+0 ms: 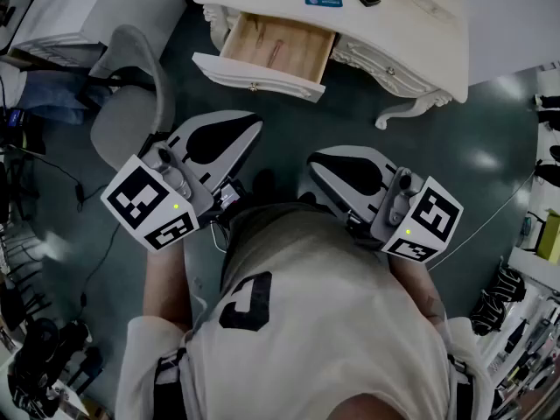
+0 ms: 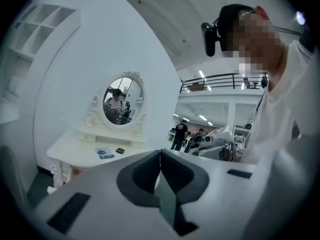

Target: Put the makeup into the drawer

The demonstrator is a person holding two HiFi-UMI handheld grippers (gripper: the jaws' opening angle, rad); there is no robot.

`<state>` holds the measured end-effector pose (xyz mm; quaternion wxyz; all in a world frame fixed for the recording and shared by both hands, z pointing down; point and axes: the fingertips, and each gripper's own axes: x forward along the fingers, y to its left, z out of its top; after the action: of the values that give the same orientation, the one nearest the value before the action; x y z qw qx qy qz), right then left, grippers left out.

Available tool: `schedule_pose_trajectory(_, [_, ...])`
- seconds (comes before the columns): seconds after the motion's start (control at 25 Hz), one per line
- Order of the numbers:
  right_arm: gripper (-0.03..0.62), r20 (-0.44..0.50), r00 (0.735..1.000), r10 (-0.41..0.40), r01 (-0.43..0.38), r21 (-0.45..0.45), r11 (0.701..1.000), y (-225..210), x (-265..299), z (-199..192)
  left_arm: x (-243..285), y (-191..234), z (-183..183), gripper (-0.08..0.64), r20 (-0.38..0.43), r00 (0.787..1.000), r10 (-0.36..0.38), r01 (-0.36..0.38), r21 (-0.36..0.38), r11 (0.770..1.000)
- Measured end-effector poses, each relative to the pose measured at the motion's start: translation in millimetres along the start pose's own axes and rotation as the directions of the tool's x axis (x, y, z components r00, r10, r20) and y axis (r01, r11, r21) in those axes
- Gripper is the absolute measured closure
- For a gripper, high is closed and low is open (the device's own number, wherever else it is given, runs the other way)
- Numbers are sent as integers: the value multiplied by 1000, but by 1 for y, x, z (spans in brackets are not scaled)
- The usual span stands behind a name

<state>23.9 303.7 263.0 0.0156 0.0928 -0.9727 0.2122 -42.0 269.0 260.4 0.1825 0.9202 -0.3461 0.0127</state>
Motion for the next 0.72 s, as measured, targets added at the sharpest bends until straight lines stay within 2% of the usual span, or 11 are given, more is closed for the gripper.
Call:
schedule_pose_trajectory(0.12, [566,8,1000,-17,17,-1,1000,-1,12,4,-1,7,6,502,0,1000,-29,29,10,1000])
schedule_pose_trajectory(0.24, [566,12,999,-36,37,-5,999,-5,27,6,1,18,5,502,-33,998,-58,60,40,997])
schedule_pose_trajectory(0.36, [566,10,998,-56,57,-7,998,-11,42,5,3,29,-1,502,-65,994,-90,92,37,995])
schedule_pose_trajectory(0.72, [565,34,993,-114,114,23,993,-30,81,10,-8,63,-1,502,-83,989,-122,125,42,991])
